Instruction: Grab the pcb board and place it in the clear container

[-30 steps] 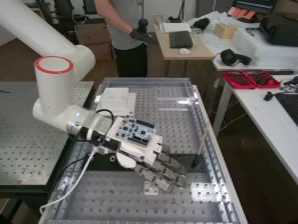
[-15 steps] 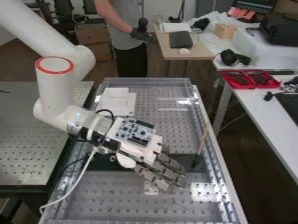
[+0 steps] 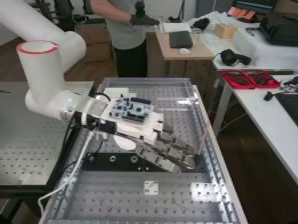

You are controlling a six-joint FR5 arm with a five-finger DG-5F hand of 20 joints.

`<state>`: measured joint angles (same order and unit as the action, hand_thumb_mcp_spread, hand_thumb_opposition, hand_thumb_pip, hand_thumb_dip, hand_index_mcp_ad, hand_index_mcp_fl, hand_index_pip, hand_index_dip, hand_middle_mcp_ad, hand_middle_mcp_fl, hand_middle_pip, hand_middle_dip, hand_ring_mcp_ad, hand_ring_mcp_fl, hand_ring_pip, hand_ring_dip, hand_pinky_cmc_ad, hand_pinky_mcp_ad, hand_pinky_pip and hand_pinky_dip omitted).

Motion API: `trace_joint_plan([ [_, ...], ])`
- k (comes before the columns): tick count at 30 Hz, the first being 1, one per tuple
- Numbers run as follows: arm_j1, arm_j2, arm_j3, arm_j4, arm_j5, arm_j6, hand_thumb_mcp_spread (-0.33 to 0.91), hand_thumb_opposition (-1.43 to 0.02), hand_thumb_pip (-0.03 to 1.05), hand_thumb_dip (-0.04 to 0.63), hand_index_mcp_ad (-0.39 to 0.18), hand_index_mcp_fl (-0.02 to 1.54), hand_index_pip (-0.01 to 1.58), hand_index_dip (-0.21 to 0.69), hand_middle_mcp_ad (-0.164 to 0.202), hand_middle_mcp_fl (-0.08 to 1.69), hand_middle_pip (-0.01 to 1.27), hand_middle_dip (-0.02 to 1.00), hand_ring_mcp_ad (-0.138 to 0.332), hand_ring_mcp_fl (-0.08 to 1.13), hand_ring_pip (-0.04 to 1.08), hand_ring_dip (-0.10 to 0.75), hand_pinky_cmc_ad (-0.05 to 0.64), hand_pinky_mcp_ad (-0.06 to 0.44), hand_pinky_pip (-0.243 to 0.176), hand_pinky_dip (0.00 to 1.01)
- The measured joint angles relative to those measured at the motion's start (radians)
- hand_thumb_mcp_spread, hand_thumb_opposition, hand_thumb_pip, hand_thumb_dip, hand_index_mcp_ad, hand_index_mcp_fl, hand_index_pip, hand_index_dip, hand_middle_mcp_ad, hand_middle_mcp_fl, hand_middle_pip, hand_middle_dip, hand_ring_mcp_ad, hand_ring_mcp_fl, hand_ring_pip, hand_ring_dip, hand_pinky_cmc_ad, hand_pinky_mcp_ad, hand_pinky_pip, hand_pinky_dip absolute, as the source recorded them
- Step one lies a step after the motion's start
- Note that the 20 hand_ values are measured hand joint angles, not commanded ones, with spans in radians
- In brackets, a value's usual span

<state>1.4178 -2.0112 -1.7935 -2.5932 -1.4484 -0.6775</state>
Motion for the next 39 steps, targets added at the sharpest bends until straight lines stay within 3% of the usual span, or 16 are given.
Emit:
trace_joint_plan([
  [8,0.057,0.137,-0.06,0.086,-0.065,0.012,0.77,-0.88,0.42,0.298,-0.202,0.51,1.36,0.314,-0.028,0.25,0.13,0.19,0.101,0.09,0.1,0.056,0.363,0.15,-0.012,0.15],
  [15,0.135,0.174,-0.066,0.113,-0.145,0.038,0.77,-0.88,0.42,0.298,-0.202,0.53,1.34,0.314,-0.028,0.25,0.13,0.19,0.098,0.08,0.1,0.056,0.363,0.166,-0.01,0.16],
  [26,0.208,0.068,0.039,0.017,-0.207,0.062,0.77,-0.9,0.42,0.298,-0.195,0.57,1.31,0.314,-0.031,0.25,0.13,0.19,0.08,0.08,0.1,0.056,0.363,0.202,-0.01,0.16],
  [39,0.271,-0.102,0.182,-0.164,-0.212,0.003,0.77,-0.91,0.42,0.298,-0.195,0.57,1.29,0.314,-0.031,0.25,0.13,0.19,0.08,0.07,0.1,0.056,0.361,0.213,-0.012,0.15],
])
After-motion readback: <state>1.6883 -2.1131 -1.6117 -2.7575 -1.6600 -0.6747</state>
